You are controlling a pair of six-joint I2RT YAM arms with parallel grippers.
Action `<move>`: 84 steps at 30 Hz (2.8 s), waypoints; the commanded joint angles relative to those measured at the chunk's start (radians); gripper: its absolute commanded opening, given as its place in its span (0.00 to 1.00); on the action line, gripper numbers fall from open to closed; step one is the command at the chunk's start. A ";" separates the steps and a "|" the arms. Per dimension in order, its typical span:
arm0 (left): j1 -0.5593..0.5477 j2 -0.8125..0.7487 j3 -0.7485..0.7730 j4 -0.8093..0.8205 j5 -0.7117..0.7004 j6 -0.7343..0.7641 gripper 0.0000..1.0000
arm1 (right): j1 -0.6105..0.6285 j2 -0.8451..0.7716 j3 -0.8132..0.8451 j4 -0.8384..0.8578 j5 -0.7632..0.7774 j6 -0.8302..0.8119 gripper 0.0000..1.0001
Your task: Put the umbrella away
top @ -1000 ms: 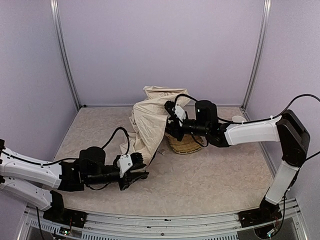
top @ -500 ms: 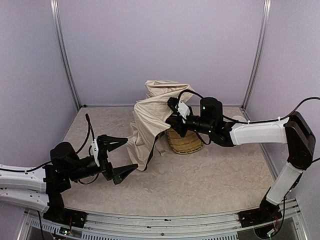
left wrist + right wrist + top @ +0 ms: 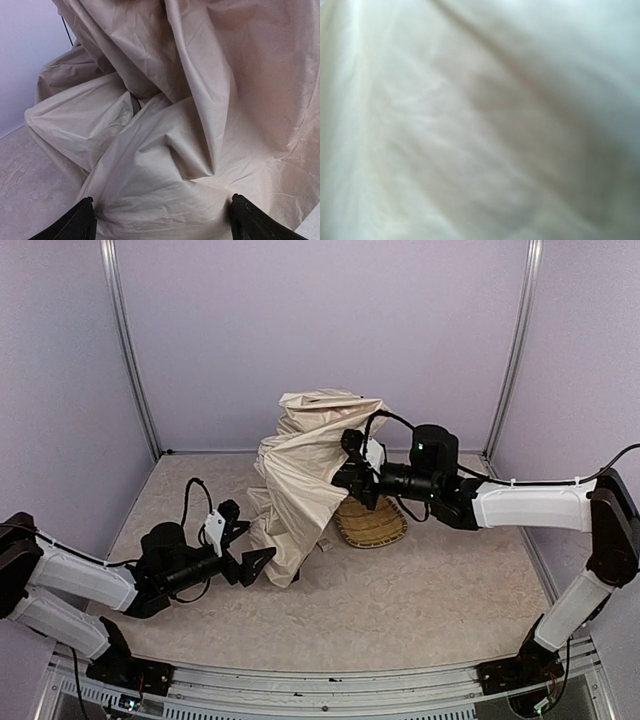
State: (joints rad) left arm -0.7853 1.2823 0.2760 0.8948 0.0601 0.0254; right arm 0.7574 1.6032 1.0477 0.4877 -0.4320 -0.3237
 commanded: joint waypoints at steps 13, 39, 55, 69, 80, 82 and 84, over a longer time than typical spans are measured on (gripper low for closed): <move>0.064 0.549 0.162 0.635 -0.037 0.054 0.74 | 0.150 -0.061 -0.082 -0.079 -0.023 -0.293 0.00; 0.135 0.399 -0.059 0.355 -0.128 -0.626 0.99 | 0.287 0.065 -0.297 0.078 0.188 -0.334 0.00; 0.075 -0.036 -0.081 0.046 -0.460 -0.511 0.98 | 0.293 0.231 -0.230 -0.218 0.080 -0.087 0.00; -0.319 -0.372 0.095 -0.571 -0.032 0.123 0.75 | 0.147 0.355 -0.028 -0.596 -0.227 0.092 0.00; -0.357 0.108 0.340 -0.826 -0.128 0.363 0.96 | 0.114 0.462 0.136 -0.908 -0.360 0.012 0.00; -0.357 0.155 0.353 -0.804 -0.127 0.383 0.97 | 0.113 0.468 0.143 -0.931 -0.373 0.002 0.00; -0.348 0.196 0.353 -0.782 -0.116 0.391 0.97 | 0.114 0.463 0.148 -0.945 -0.383 -0.007 0.00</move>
State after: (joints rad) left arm -1.1355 1.4193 0.6041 0.1322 -0.0605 0.3447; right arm 0.8669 2.0178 1.2068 -0.2382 -0.7689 -0.3141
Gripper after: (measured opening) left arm 0.965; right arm 0.251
